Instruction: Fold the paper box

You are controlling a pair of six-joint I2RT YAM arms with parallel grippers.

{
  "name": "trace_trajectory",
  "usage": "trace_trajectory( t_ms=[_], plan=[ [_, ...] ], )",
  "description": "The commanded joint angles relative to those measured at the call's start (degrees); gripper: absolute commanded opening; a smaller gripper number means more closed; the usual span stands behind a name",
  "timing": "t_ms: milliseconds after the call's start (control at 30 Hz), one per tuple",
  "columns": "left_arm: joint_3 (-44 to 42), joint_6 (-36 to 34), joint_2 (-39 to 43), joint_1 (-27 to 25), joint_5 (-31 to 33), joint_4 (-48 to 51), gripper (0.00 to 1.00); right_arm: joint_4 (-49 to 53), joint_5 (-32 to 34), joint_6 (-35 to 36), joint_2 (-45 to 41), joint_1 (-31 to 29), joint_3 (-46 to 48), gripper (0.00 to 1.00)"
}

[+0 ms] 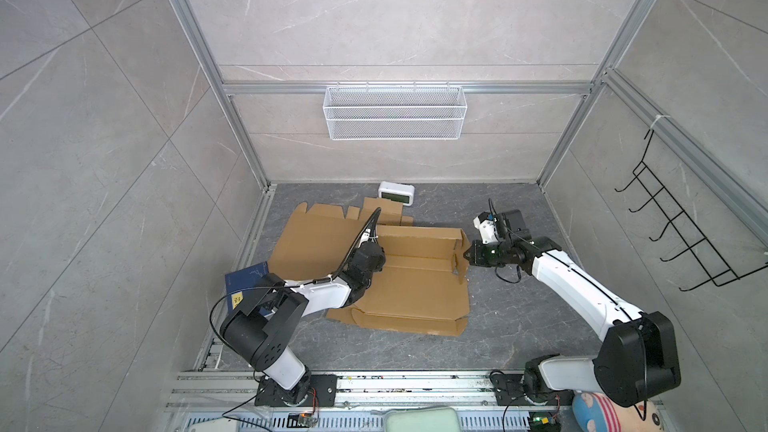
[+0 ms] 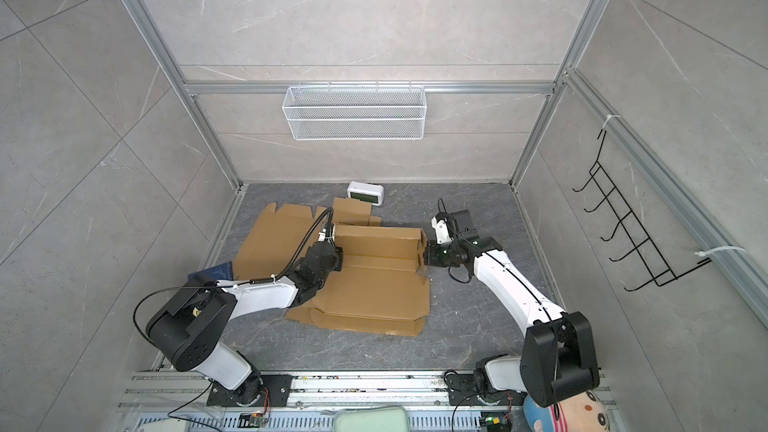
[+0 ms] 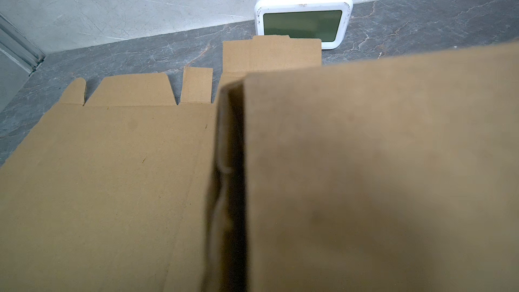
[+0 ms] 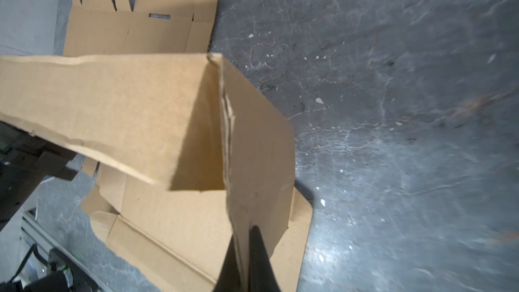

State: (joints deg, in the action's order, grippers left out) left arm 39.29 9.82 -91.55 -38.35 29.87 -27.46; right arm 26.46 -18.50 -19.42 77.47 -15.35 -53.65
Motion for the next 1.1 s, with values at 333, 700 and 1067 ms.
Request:
trace_trajectory(
  t_ms=[333,700,1067],
  plan=[
    [-1.5,-3.2,-0.8,0.2,0.0,-0.3,0.00,-9.1,-14.5,4.9,-2.1,5.6,2.2,0.50],
    [-1.3,-3.7,-0.8,0.4,-0.4,0.0,0.00,-12.3,-19.7,-2.3,-2.4,20.2,-0.8,0.60],
    [-1.1,-3.7,-0.2,0.4,-0.2,1.1,0.00,1.1,7.0,16.5,-0.3,6.7,2.0,0.59]
  ],
)
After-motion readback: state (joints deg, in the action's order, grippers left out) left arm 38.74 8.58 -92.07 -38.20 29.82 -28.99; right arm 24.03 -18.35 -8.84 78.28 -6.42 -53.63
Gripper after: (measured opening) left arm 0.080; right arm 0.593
